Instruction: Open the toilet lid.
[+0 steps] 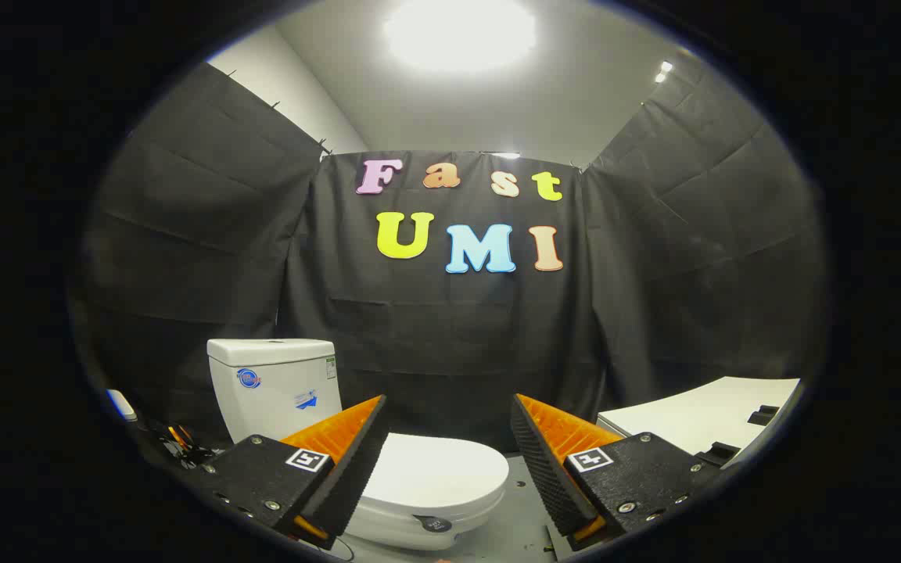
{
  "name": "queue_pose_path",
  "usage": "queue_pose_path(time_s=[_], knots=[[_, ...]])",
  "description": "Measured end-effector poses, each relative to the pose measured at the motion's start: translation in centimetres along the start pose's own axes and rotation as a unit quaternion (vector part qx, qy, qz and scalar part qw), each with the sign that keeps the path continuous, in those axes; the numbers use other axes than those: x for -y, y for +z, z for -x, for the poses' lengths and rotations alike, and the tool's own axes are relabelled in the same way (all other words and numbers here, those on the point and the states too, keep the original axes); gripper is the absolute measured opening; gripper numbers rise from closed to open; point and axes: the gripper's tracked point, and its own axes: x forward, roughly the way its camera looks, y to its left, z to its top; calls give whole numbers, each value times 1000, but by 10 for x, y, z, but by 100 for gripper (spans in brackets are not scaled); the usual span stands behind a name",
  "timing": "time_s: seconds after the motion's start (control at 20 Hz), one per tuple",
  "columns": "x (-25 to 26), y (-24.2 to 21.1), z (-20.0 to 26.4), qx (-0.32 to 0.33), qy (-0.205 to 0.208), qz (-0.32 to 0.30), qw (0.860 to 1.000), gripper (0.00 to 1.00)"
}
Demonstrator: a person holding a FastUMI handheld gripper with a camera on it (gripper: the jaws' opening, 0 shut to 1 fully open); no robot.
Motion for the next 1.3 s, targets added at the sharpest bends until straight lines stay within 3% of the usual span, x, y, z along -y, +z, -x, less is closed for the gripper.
queue_pose_path(time_s=[1.3], knots=[[1, -8, 4, -3, -2, -9, 1000, 95]])
